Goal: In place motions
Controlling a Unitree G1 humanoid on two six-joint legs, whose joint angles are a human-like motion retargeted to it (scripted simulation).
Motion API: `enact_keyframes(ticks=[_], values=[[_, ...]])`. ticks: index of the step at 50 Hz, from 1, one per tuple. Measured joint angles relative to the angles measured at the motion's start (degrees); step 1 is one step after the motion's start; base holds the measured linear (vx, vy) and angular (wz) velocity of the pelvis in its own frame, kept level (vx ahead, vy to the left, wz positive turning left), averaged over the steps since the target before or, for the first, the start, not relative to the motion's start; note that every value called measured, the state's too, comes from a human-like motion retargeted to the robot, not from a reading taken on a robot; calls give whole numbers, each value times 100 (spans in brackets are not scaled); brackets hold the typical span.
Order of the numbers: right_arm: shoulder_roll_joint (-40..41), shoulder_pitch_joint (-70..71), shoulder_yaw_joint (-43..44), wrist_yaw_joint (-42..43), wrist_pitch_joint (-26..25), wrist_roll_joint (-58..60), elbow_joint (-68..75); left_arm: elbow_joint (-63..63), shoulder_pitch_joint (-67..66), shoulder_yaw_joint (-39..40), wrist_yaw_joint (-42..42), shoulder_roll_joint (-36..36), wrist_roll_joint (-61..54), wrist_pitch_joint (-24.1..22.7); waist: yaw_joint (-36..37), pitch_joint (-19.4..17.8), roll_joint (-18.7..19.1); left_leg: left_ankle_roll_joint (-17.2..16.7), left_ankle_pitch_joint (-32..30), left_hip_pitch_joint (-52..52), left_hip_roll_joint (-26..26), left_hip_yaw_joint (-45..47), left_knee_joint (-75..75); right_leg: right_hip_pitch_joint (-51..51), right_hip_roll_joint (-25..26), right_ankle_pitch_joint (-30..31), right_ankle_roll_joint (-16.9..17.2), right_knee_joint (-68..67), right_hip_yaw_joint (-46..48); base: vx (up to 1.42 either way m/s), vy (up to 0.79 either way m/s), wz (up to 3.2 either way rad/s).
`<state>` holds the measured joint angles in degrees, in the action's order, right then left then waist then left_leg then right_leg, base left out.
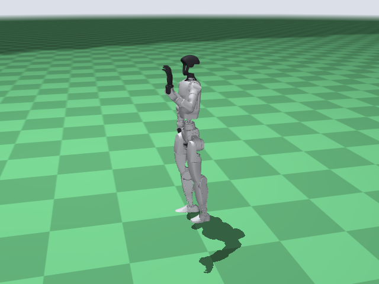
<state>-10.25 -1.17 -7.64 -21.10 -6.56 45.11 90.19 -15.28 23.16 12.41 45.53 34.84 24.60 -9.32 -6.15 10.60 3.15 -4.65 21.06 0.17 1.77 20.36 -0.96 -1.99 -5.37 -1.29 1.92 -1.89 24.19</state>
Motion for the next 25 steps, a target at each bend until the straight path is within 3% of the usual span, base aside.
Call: enact_keyframes(ticks=[2, 3, 7, 9, 12, 17, 19, 22, 25], values=[[-13, 5, 34, -13, -16, -134, 41, 98, 60, 57, -28, -25, 65, 240, 21, 3, 5, 1, 1, -5, 0, 12, -6, 0, -9, -7, 8, -9, -20, 0, 0, 0], [-21, 19, 39, -26, -28, -196, 70, 239, 131, 56, -377, -79, -22, 623, 43, 7, 10, 1, 4, -8, 2, 28, -12, -1, -15, -13, 15, -18, -39, 0, 0, 0], [-37, 38, 61, -84, -67, -350, 165, 1491, 676, -85, -3539, -544, -306, 3021, 196, 48, 12, 2, 10, -12, 10, 95, -38, 36, -39, -48, 51, -39, -115, -1, 2, -9], [-35, 65, 94, -109, -82, -343, 164, 2106, 777, -55, -4220, -479, 151, 3352, 208, 35, 12, 8, 5, -20, 3, 70, -50, 69, -40, -57, 55, -30, -99, 0, 0, 0], [-8, 126, 117, -138, -92, -213, 63, 2152, 491, -19, -3507, -234, 716, 2860, 58, -58, 29, 22, -8, -19, -8, -30, -59, 111, -31, -41, 40, -6, -4, 5, -3, 27], [26, 130, -68, 77, -6, -98, -56, 1787, -431, -99, -1820, -142, 438, 215, -135, -183, 34, 39, -10, -3, -43, -85, -52, 132, -19, -8, 6, 37, 64, 2, 0, 9], [44, 138, -111, 147, -4, -19, -37, 1744, -874, -231, -1611, -122, 731, -299, -92, -234, 20, 37, -7, 14, -40, -49, -50, 142, -19, -11, 9, 34, 27, 0, 0, 0], [78, 119, -121, 166, -59, 70, -32, 2139, -1477, -580, -2445, -494, 554, -338, -45, -252, 6, 36, -5, 18, -38, -16, -44, 139, -19, -14, 13, 31, -9, 0, 0, 0], [86, 94, -121, 225, -77, -12, -38, 2934, -1919, -803, -4921, -1078, 336, 661, -55, -263, 10, 42, -5, 7, -41, -22, -42, 128, -14, -7, 10, 36, -6, 0, 0, 0]])
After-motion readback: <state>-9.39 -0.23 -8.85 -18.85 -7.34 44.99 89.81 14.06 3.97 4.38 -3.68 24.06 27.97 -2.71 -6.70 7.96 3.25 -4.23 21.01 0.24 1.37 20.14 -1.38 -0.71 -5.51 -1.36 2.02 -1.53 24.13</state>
